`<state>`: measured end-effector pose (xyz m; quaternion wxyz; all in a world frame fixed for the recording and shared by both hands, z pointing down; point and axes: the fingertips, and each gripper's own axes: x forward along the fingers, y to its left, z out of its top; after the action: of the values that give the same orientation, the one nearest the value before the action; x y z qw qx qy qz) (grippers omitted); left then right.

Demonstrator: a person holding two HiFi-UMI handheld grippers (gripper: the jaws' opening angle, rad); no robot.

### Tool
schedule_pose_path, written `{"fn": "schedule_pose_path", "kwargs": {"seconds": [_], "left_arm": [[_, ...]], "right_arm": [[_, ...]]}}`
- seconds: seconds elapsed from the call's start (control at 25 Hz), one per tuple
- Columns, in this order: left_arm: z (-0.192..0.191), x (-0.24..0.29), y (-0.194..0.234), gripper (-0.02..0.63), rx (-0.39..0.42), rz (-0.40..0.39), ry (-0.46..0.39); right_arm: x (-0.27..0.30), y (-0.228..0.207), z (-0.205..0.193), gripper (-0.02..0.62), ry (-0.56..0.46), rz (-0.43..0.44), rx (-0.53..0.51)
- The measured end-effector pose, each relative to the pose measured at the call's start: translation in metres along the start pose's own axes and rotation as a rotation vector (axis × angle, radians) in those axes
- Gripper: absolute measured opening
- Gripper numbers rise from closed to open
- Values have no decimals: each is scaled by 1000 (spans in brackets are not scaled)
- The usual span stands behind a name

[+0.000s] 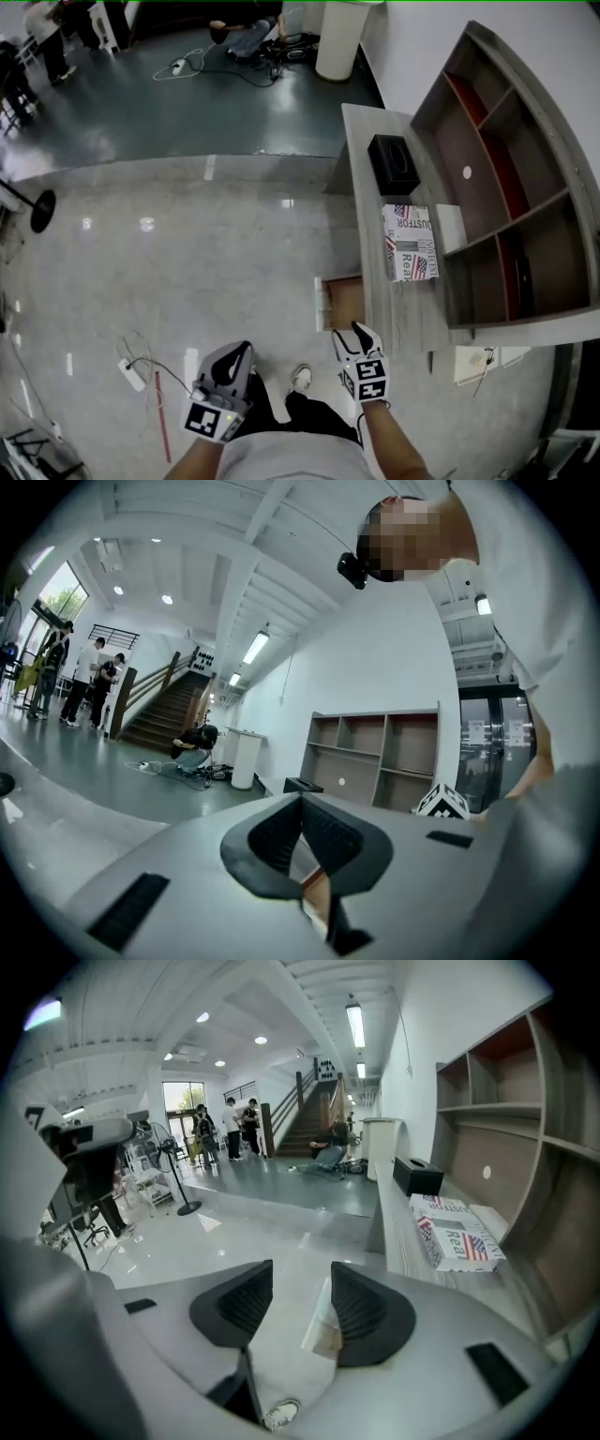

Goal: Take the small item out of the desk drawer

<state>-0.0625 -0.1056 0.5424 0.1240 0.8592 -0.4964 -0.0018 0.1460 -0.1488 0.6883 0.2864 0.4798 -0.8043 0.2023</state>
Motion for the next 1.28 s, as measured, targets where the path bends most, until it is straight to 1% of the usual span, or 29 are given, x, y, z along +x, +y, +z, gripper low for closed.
{"fn": "schedule_pose_path", "kwargs": {"seconds": [0.08,0.12,0.2,0.28,0.4,0.48,0.52,0.64,0.76,0.92,1.04,1.08,1.16,1.28], "left_arm": [[-5,10,18,18,-8,-23,23],[-8,15,27,18,-23,-31,30],[-12,28,40,18,-49,-45,30],[-19,42,49,18,-56,-64,28],[-35,58,59,18,-71,-87,37],[-48,61,64,18,-88,-98,65],[-55,62,68,18,-96,-102,80],[-78,70,79,18,-116,-109,111],[-103,71,87,18,-137,-102,145],[-125,69,93,18,-157,-101,174],[-134,69,94,18,-175,-107,182],[-137,69,95,18,-180,-109,184],[-138,70,96,18,-186,-109,180],[-136,68,95,18,-188,-114,174]], "right_arm": [[27,-1,-12,212,53,-34,11],[41,-2,-18,223,78,-45,15],[69,-6,-28,233,122,-62,19],[103,-12,-40,245,164,-82,13],[148,-15,-75,266,272,-84,-28],[169,-12,-104,288,362,-74,-81],[179,-13,-115,290,391,-77,-102],[210,-24,-133,298,445,-90,-102],[232,-26,-150,304,490,-75,-85],[246,-28,-165,307,500,-81,-27],[247,-29,-174,305,538,-86,12],[248,-29,-175,298,544,-84,18],[248,-30,-174,194,540,-88,27],[244,-31,-170,100,530,-102,31]]}}
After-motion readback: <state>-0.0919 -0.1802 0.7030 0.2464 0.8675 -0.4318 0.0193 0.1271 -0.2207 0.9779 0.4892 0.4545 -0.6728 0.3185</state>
